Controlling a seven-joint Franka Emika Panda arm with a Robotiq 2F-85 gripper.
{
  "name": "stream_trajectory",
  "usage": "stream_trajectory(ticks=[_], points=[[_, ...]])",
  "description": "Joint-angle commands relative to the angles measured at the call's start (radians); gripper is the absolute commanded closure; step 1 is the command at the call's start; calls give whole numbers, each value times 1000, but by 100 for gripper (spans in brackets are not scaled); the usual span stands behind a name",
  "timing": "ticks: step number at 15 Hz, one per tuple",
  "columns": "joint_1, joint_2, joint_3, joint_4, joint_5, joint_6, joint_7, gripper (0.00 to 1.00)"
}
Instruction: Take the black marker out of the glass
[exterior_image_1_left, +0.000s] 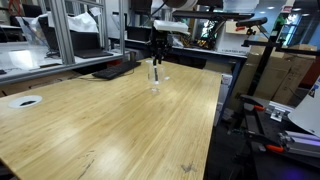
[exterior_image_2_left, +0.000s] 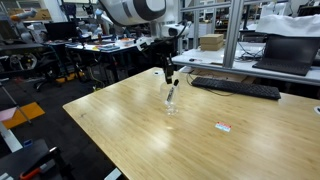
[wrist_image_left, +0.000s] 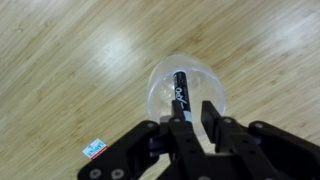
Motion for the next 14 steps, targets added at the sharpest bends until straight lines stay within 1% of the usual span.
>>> stream_trajectory(ticks=[1,2,3,5,6,7,9,10,11,12,13,14], points=[[2,43,-12,54,14,-12,-40,72],[0,57,-12,65,16,-12,-49,68],[-1,72,-13,80,20,-15,-57,58],[0,95,-16,100,21,-17,-63,57],[0,104,-18,109,21,-17,-64,60],[1,114,-19,117,21,-17,-66,58],[1,131,-20,132,23,-18,-69,60],[0,138,-21,137,24,-19,-70,63],[-1,143,-20,138,26,-15,-72,85],[-1,147,-20,141,28,-14,-74,86],[0,150,-21,140,27,-12,-74,94],[2,150,-22,139,26,-12,-73,99]])
